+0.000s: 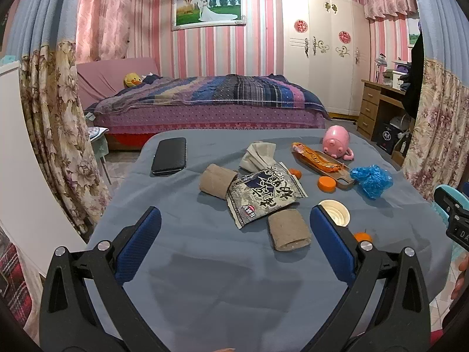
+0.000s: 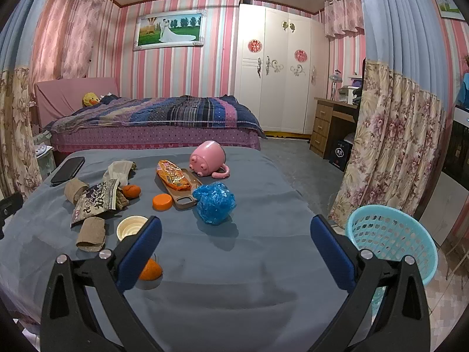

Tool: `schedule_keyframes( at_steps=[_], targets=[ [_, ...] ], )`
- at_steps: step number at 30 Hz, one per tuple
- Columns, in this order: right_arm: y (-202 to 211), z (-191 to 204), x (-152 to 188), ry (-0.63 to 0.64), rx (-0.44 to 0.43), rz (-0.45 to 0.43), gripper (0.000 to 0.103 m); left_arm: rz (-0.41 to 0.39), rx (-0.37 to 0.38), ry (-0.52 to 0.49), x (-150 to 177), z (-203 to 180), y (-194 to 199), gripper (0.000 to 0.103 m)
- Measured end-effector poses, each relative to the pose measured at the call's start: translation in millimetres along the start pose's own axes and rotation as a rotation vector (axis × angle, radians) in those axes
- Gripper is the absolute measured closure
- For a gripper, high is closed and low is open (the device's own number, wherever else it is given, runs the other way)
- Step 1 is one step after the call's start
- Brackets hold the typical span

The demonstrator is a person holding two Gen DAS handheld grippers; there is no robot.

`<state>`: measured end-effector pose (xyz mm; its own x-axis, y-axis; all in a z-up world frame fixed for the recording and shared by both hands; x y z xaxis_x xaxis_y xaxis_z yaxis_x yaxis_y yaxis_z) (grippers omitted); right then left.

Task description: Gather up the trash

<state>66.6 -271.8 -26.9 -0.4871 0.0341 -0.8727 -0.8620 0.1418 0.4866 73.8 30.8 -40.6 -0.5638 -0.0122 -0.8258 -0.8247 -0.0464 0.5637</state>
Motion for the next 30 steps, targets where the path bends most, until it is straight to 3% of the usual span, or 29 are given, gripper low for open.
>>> schedule_keyframes(
  at_steps=[30],
  targets=[
    [-51.5,77.5,46.7,0.079,-0.048,0.104,0.004,0.100,-0.091,0.064,48.6,76.2,-47.9,0.005]
  ],
)
Point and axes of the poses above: each gripper's, at about its wrist camera, not at the fingertips, and y roughly against the way its jaws point, z to its left, x to its underside, the point moved 10 cm from there along -y, roughly the way its jaws point, and after that the axes turned 6 degrees about z, right-handed, at the moved point
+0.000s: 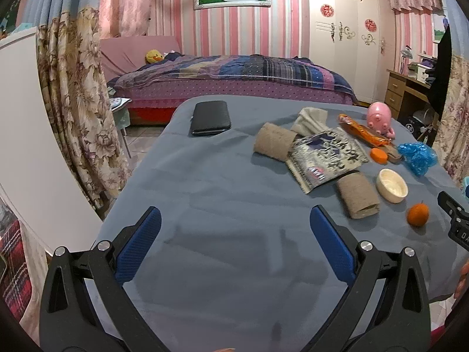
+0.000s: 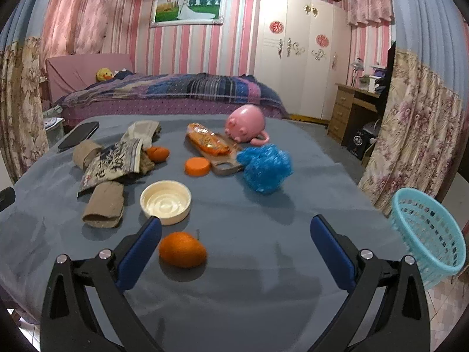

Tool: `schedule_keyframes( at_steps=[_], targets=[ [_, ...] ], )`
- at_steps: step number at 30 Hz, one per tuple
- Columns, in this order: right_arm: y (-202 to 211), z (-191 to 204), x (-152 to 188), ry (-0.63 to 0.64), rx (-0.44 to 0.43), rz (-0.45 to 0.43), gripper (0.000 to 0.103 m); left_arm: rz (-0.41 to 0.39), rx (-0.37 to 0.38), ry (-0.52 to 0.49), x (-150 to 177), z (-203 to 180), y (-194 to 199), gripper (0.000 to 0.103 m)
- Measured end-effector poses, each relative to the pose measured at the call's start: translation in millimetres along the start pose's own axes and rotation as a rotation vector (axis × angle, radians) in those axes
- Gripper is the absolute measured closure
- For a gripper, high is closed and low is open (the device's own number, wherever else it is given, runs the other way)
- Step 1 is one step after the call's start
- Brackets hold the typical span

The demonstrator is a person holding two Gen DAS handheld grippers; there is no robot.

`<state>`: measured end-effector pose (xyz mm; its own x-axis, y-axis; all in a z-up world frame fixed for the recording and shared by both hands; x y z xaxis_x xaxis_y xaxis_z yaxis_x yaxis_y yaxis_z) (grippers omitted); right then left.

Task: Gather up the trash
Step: 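Grasp the orange with the right tool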

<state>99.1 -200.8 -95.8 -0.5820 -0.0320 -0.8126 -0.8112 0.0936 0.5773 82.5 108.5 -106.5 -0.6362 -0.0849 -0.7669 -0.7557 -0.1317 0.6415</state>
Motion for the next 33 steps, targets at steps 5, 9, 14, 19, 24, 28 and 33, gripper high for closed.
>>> schedule_keyframes(
  at_steps=[5,9,14,19,24,28,33],
  targets=[
    [-10.2,10.8,10.0,0.027,-0.001,0.028,0.004,0.013,-0.010,0.008,4.5,9.6,-9.5,0.005],
    [-20.9,14.9,19.3,0.008,-0.028,0.074,0.004,0.033,-0.016,0.020,8.2,17.1,-20.0,0.005],
    [-37.1,27.6,26.0,0.028,-0.047,0.122,0.004,0.047,-0.027,0.025,13.2,22.8,-26.8,0.005],
    [-42.0,39.0,27.9,0.071,-0.062,0.141,0.029,0.053,-0.029,0.033,13.7,25.5,-30.3,0.005],
    [-43.2,42.8,26.0,0.083,-0.110,0.154,0.062,0.058,-0.036,0.028,14.0,23.1,-31.3,0.005],
    [-44.8,42.1,21.7,0.106,-0.147,0.160,0.071,0.063,-0.024,0.033,12.4,20.1,-32.0,0.005],
    [-45.6,12.8,-1.9,0.075,-0.119,0.116,0.071,0.058,-0.007,0.022,5.7,3.2,-30.1,0.005]
  ],
)
Point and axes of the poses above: each gripper's, at about its wrist camera, not at the fingertips, and y roughly against the way its jaws point, z to its left, x to its underside, the point moved 10 cm from there along -y, roughly the way its jaws point, and after that the axes turned 6 degrees about z, right-handed, at the moved point
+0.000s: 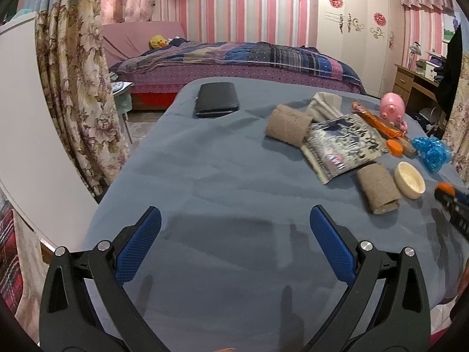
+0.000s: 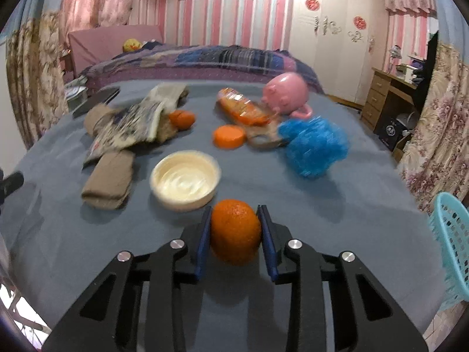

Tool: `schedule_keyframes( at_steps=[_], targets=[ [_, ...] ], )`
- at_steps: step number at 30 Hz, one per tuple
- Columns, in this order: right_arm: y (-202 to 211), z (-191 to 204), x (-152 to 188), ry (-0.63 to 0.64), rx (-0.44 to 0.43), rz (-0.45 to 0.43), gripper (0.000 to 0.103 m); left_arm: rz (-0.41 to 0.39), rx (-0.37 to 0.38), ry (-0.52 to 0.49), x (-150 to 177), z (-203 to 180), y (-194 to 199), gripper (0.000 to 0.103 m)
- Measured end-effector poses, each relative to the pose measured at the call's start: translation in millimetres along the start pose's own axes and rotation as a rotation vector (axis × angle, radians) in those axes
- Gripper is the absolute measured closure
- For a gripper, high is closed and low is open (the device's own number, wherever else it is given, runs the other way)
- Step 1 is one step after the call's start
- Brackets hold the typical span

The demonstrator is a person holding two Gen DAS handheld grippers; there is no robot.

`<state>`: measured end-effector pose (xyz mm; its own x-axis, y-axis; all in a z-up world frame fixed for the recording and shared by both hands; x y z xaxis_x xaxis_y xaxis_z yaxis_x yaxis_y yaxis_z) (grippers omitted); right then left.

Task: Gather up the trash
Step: 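Grasp the brown cardboard tube with the left tool while the right tool holds the orange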

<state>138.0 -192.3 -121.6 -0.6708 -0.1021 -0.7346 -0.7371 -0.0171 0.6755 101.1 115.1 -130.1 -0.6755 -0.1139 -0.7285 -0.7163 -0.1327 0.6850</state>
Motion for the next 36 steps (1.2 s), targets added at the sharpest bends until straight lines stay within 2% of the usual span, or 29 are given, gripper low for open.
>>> schedule_keyframes(
  at_steps=[6,12,16,23,29,31,33,34,35,36],
  targets=[
    [-5.5,-36.8,-19.5,-0.005,0.067,-0.034,0.071,0.007,0.058,-0.026,-8.4,-43.8,-4.5,0.005],
    [-8.4,-55.3,-10.5,-0.052,0.063,-0.028,0.071,0.074,0.147,-0.032,-8.8,-99.3,-25.5,0.005],
    [-5.6,-67.0,-12.4,-0.069,0.075,-0.042,0.071,0.123,0.175,-0.017,-8.8,-122.7,-39.5,0.005],
    [-4.4,-78.6,-12.1,-0.130,0.054,-0.048,0.071,0.230,0.151,-0.030,-2.8,-149.6,-63.0,0.005],
    [-3.0,-80.4,-12.3,-0.143,0.053,-0.058,0.071,0.244,0.114,-0.053,-1.3,-151.9,-64.0,0.005],
    [-3.0,-82.2,-12.3,-0.151,0.052,-0.059,0.071,0.241,0.138,-0.064,-1.3,-157.1,-61.8,0.011],
    [-2.4,-84.6,-11.5,-0.155,0.055,-0.059,0.071,0.236,0.139,-0.078,-0.6,-160.3,-59.4,0.027],
    [-2.2,-85.8,-11.3,-0.156,0.056,-0.059,0.071,0.235,0.140,-0.084,0.0,-162.5,-58.5,0.029],
    [-2.2,-87.3,-10.9,-0.159,0.056,-0.058,0.071,0.231,0.146,-0.082,0.2,-163.8,-56.7,0.036],
    [-2.3,-88.7,-10.4,-0.165,0.055,-0.058,0.071,0.229,0.158,-0.079,-0.1,-165.4,-55.1,0.048]
  ],
)
Point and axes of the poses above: each gripper's, at about its wrist camera, not at the fingertips, and y roughly against the way its jaws point, z to its left, x to its underside, the point moved 10 cm from there along -y, roughly the way its jaws point, and after that the axes turned 6 degrees about z, right-handed, at the moved point
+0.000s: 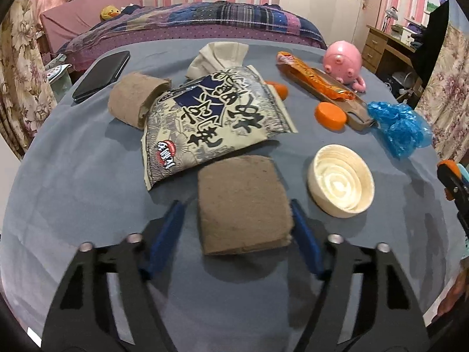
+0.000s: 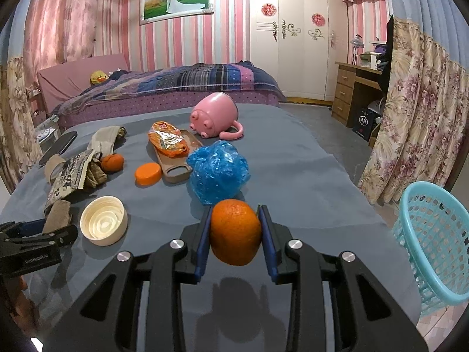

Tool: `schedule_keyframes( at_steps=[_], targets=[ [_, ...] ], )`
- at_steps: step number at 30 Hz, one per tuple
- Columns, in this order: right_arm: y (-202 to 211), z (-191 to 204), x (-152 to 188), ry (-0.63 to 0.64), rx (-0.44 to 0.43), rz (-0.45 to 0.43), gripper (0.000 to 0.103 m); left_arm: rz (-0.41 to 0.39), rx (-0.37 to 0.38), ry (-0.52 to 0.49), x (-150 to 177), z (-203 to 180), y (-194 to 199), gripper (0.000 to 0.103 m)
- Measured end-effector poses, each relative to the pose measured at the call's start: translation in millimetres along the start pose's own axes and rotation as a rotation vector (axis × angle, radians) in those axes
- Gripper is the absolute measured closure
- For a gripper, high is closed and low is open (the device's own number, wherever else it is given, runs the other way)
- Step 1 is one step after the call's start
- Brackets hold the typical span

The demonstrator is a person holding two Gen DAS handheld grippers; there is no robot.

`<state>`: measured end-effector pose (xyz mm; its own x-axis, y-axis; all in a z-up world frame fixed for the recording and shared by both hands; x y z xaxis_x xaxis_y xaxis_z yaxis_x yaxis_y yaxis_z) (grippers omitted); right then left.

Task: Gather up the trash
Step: 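Grasp the brown cardboard tube with the left tool while the right tool holds the orange, then carry both items to the blue basket and release them inside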

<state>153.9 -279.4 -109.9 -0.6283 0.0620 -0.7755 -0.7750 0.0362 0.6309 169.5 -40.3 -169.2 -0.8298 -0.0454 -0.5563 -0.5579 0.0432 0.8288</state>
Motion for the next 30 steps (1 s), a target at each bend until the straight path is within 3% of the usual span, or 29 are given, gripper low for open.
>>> schedule_keyframes(
  at_steps=[7,15,20,30],
  targets=[
    [1.1,-7.0,1.0,-0.017,-0.003,0.006,0.071,-0.024,0.053,-0.008,-1.3,-4.8,15.3,0.057],
    [28.5,-34.3,-19.0,-0.025,0.019,-0.049,0.071,-0.186,0.040,-0.079,-35.2,-31.7,72.4,0.057],
    [40.9,-91.1,-24.4,-0.050,0.102,-0.058,0.071,-0.259,0.096,-0.148,-60.0,-90.1,90.2,0.057],
    [66.0,-232.6,-1.0,-0.153,0.299,-0.046,0.071,-0.238,0.288,-0.281,-50.1,-255.3,71.6,0.056]
  ],
)
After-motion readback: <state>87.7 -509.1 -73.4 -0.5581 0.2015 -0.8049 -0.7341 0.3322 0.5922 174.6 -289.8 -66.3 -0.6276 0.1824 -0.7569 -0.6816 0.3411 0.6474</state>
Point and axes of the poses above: each gripper's, at about its wrist camera, not at the fingertips, and y roughly against the way its jaws point, z to its left, x to its underside, the point moved 10 cm from there along -y, roughly the way its jaws point, and after that the axes turned 6 degrees about z, right-handed, at the moved point
